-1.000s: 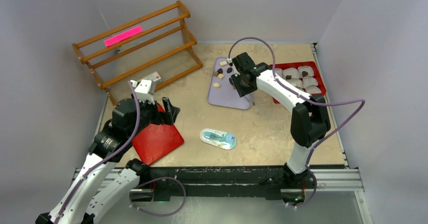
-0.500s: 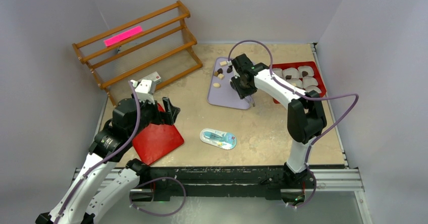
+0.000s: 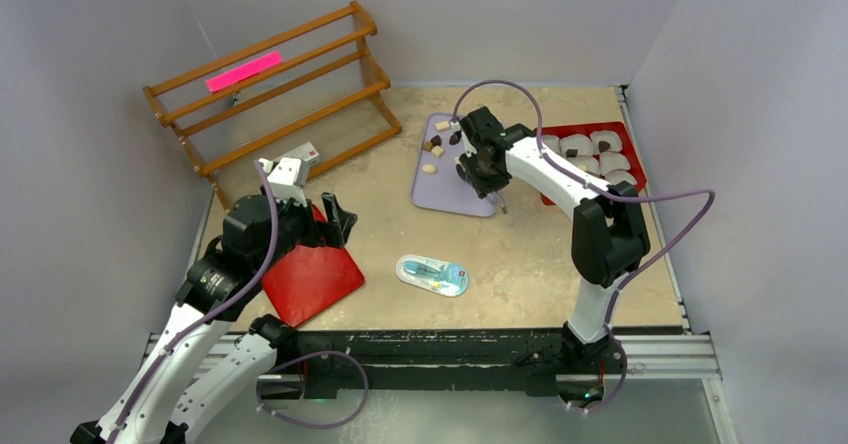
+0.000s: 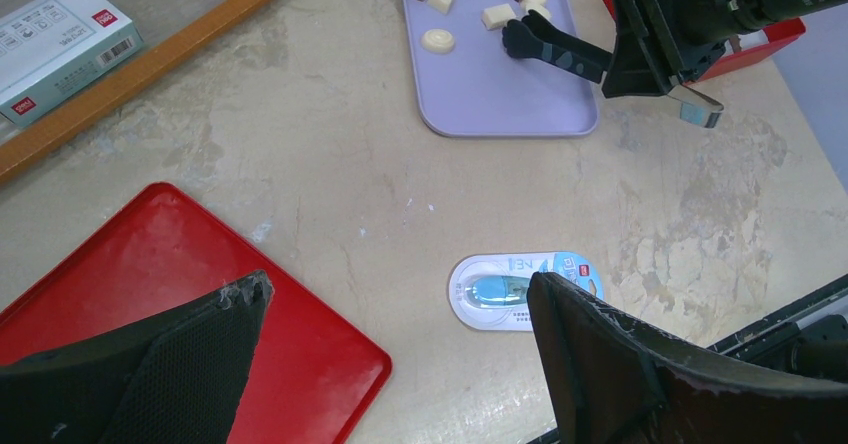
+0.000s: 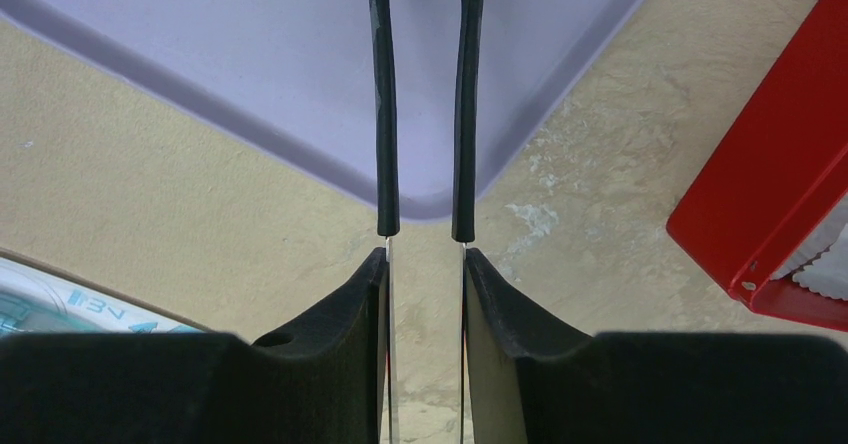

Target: Pack the chocolate

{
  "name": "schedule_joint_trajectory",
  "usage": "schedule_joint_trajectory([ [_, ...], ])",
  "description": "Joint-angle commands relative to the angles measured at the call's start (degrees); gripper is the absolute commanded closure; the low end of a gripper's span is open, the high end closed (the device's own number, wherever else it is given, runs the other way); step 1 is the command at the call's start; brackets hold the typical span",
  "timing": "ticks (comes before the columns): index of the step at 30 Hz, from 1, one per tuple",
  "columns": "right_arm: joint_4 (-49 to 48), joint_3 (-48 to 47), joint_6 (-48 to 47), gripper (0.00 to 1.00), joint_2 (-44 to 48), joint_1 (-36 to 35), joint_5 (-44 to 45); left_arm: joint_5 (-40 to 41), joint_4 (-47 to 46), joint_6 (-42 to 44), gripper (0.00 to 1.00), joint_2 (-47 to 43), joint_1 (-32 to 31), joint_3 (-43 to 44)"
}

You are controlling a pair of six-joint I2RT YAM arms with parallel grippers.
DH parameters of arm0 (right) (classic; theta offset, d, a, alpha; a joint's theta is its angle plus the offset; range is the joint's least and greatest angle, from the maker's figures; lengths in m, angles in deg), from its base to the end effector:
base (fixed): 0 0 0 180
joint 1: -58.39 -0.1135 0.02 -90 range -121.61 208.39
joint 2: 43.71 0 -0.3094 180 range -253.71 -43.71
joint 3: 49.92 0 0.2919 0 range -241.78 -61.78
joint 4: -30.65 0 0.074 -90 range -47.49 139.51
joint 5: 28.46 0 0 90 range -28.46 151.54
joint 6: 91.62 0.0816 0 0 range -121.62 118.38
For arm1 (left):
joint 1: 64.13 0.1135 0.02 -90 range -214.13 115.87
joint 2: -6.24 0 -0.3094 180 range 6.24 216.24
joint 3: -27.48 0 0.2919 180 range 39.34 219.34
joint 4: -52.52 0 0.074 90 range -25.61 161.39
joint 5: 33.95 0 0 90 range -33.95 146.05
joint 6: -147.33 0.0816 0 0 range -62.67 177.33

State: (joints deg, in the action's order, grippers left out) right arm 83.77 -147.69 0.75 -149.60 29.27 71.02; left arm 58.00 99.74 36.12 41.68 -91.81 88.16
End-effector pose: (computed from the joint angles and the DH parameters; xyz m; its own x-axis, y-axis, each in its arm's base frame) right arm 0.4154 0.2160 0.2344 -0.7822 -0.3890 -0.4867 -0.3787 0.9171 -0.1244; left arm 0.1573 -0.0794 0.3592 -0.4669 -0.1634 -0.8691 0.2869 0.9017 -0.3236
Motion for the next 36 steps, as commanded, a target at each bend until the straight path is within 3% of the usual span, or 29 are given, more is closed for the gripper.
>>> schedule_joint_trajectory([
  [1, 2.49, -0.58, 0.19, 0.78, 5.23, 0.22, -0.43, -0.03, -1.52, 0.91, 0.0, -0.11, -0.09, -0.44],
  [17, 2.8, -0.4, 1.29, 0.79, 11.81, 3.79, 2.59, -0.15, -1.52, 0.91, 0.0, 0.29, -0.09, -0.51],
  [36, 1.16, 5.76, 5.71, 0.79, 18.8, 27.82, 4.09, -1.69, -1.96, 1.0, 0.0, 2.66, -0.09, -0.76],
])
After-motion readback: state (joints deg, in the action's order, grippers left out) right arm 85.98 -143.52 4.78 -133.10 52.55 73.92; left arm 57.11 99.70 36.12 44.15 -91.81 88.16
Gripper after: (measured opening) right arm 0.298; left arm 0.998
